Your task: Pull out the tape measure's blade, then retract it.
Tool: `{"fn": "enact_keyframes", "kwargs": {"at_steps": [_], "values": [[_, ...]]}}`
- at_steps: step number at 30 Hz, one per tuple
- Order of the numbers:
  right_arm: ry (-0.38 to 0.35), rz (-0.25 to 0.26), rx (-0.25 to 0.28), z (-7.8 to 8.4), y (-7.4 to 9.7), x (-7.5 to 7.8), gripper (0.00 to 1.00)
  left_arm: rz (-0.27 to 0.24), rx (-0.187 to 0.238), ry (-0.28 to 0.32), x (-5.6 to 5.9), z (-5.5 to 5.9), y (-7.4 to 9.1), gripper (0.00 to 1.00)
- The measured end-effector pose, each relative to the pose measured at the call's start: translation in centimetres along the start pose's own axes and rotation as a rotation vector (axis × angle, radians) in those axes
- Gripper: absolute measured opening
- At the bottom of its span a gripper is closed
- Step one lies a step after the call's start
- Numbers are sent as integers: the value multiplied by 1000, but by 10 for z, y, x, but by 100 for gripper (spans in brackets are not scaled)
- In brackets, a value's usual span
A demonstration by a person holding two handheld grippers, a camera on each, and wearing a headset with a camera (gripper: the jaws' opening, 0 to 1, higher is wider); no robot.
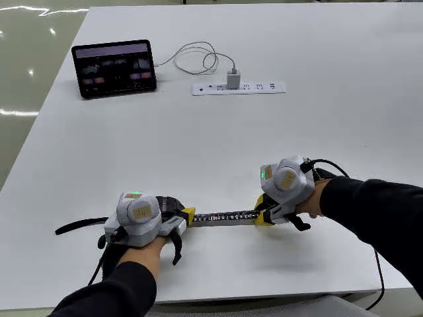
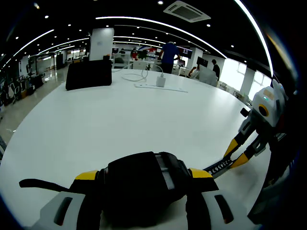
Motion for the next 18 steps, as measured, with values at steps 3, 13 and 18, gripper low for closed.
{"fn": "enact_keyframes", "kwargs": {"at_steps": [3,13,18], "values": [[0,0,0,-1,-1,0,12,0,1,0,0,0,0,68],[-10,3,9,-6,-4,0,12,0,1,3,0,0,0,68],[-8,2,13,-8,-5,0,12,0,6,2,0,0,0,68]]}}
Point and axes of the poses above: the centre of the closed fingertips' face, and the gripper's own axes: y roughly backward along the fingers, x roughly to its right, z roughly out of its underside, the point moved 1 cm from there along y, roughly backward along the fingers, and after that the axes turned 1 degree about -z, right-handed, at the moved point
